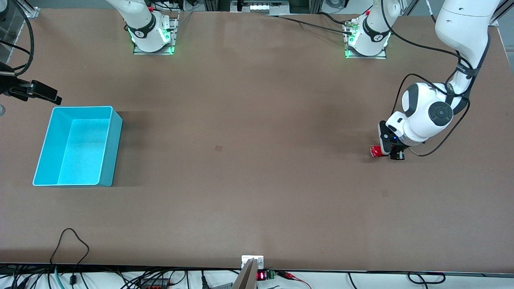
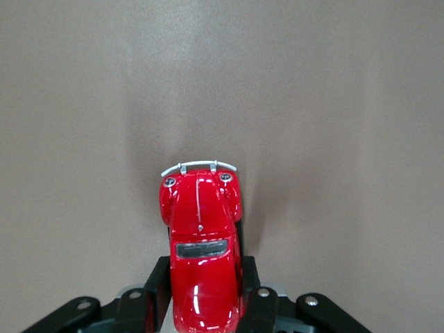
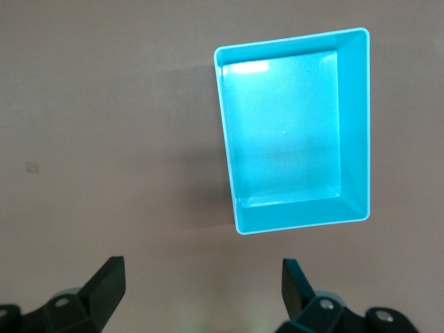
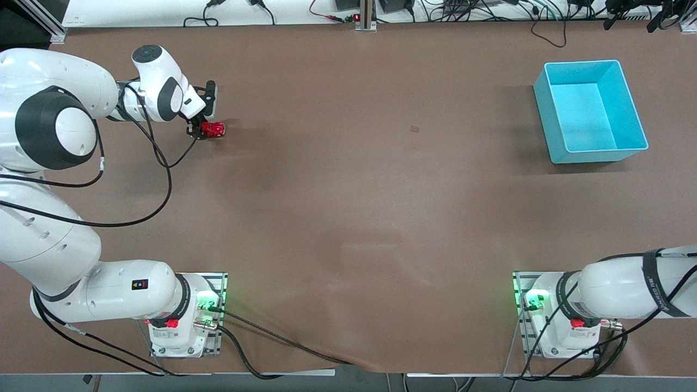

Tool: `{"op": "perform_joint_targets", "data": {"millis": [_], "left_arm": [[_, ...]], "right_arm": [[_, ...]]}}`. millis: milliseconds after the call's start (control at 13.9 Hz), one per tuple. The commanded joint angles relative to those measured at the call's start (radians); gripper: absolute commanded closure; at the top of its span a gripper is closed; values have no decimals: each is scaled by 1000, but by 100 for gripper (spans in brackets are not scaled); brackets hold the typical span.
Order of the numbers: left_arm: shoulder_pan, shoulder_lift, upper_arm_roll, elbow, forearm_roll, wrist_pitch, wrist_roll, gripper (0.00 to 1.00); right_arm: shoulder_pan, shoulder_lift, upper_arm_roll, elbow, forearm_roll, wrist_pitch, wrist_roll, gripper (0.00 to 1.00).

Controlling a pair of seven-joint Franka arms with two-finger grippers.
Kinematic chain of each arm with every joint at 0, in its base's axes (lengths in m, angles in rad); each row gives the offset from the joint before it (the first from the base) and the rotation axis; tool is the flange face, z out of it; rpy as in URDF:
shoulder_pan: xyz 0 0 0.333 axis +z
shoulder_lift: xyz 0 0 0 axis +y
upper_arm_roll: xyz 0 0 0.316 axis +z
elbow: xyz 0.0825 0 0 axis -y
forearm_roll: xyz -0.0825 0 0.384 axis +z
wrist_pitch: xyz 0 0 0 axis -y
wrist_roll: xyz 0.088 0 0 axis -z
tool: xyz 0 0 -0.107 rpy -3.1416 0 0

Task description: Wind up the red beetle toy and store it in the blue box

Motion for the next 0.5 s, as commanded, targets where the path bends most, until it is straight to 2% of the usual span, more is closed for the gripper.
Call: {"op": "perform_joint_targets", "data": {"millis": [0,431], "left_arm": [[7,-1,-5,-12,2,8,24,65],[7,18,-5,-4,12,8,78,64]], "right_arm": [[-8,0,9,7,2,-13,6,0],[-8,0,9,7,2,-11,8,0]]}}
